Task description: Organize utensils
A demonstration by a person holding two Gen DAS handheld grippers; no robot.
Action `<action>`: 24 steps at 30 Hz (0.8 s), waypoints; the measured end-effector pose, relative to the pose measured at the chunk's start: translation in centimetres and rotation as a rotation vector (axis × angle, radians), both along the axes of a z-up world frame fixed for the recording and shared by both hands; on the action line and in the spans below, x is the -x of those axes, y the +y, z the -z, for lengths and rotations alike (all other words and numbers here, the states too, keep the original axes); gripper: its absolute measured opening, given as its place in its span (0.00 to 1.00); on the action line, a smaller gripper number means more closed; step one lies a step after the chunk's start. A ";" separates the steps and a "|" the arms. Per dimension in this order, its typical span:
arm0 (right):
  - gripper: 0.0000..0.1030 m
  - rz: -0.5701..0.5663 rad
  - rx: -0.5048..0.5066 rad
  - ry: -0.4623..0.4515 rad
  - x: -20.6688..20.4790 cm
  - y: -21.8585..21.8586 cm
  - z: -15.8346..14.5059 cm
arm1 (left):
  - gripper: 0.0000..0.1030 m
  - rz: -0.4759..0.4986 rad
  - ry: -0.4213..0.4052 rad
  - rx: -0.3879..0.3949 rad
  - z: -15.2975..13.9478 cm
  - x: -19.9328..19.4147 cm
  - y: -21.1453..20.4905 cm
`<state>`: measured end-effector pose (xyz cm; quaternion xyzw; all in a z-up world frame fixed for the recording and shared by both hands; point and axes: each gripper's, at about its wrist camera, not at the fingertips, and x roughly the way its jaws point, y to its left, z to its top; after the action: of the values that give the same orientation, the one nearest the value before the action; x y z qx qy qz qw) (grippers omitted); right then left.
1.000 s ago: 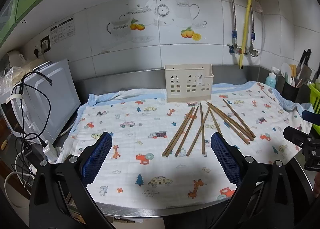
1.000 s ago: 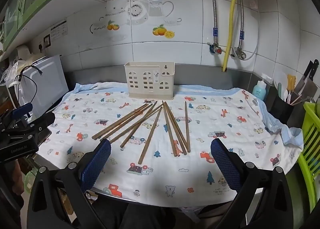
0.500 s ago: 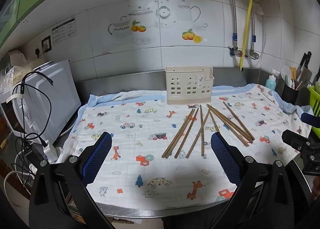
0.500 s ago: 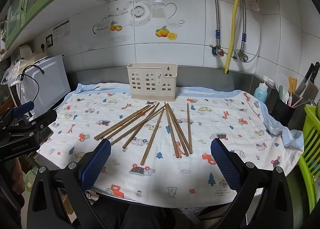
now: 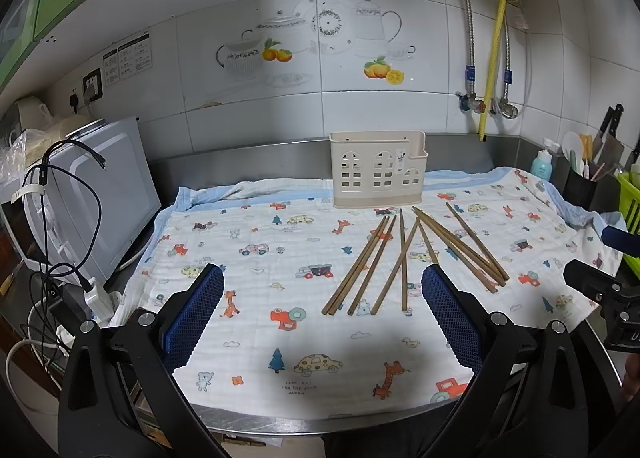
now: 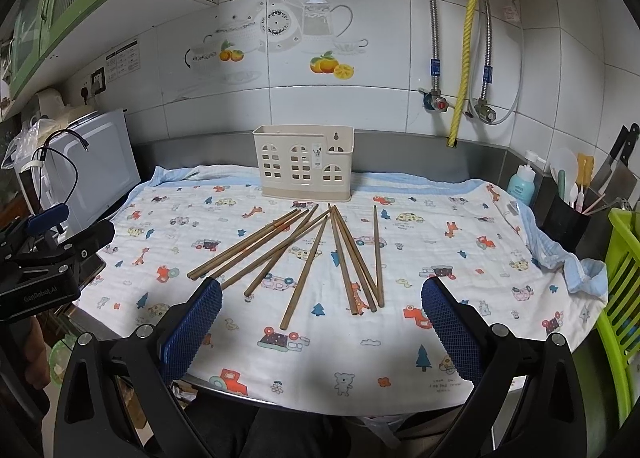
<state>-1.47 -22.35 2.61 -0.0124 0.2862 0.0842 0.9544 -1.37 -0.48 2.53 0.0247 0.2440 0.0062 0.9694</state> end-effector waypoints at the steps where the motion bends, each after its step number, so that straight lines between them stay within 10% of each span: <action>1: 0.94 0.000 0.000 0.000 0.0 0.0 0.0 | 0.95 -0.001 -0.001 -0.001 0.0 0.0 0.0; 24: 0.94 0.001 -0.003 0.007 -0.3 -0.1 0.1 | 0.95 -0.006 0.000 0.007 0.0 -0.1 -0.1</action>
<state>-1.17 -22.48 2.53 -0.0104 0.2894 0.0843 0.9534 -1.28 -0.54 2.49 0.0204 0.2440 0.0083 0.9695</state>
